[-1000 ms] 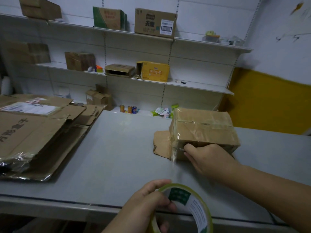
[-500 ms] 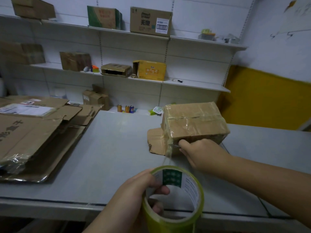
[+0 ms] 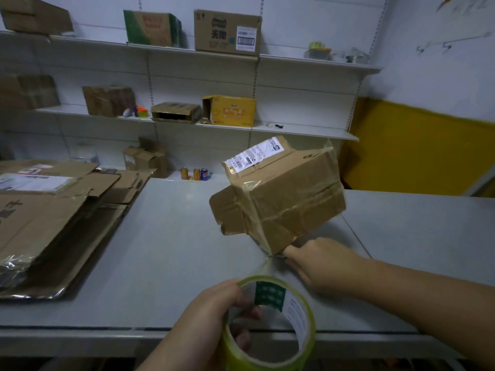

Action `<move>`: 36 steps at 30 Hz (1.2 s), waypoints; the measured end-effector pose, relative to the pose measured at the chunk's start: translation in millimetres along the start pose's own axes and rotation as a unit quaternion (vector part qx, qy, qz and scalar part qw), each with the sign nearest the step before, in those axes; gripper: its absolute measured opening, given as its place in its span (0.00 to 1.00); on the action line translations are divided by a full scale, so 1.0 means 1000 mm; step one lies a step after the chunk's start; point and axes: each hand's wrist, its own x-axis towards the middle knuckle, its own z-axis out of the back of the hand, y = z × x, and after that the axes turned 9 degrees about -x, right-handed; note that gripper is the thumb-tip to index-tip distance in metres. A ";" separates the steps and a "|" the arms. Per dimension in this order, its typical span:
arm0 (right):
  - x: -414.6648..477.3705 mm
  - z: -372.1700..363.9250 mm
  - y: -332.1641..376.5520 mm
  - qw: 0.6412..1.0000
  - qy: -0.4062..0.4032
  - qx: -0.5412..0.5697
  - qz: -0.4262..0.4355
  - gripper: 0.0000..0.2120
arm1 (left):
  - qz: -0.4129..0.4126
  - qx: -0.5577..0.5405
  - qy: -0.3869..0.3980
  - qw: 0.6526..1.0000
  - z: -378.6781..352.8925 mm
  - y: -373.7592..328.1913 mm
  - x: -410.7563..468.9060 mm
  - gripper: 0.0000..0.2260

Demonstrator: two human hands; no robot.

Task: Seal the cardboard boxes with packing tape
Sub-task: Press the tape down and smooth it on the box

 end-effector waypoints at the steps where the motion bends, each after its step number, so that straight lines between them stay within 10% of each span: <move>1: -0.001 0.003 -0.002 1.000 -0.006 0.022 -0.012 0.14 | 0.025 0.023 0.023 0.999 -0.003 -0.003 -0.003 0.09; 11: -0.007 0.055 -0.040 0.962 -0.237 0.124 -0.055 0.13 | -0.054 0.048 -0.053 0.996 -0.036 -0.051 -0.033 0.16; 17: 0.027 0.045 -0.035 0.949 -0.257 0.177 -0.042 0.15 | -0.067 0.116 -0.140 0.981 -0.029 -0.039 -0.013 0.08; 26: 0.062 0.041 -0.037 0.923 -0.214 0.292 -0.131 0.12 | -0.106 0.448 -0.168 0.872 -0.022 -0.040 0.008 0.06; 32: 0.056 0.040 -0.045 0.857 -0.202 0.460 -0.113 0.12 | -0.352 0.520 -0.222 0.746 -0.025 -0.077 0.036 0.19; 36: 0.053 0.034 -0.047 0.800 -0.213 0.552 -0.096 0.12 | -0.316 0.549 -0.125 0.764 -0.027 -0.078 0.066 0.41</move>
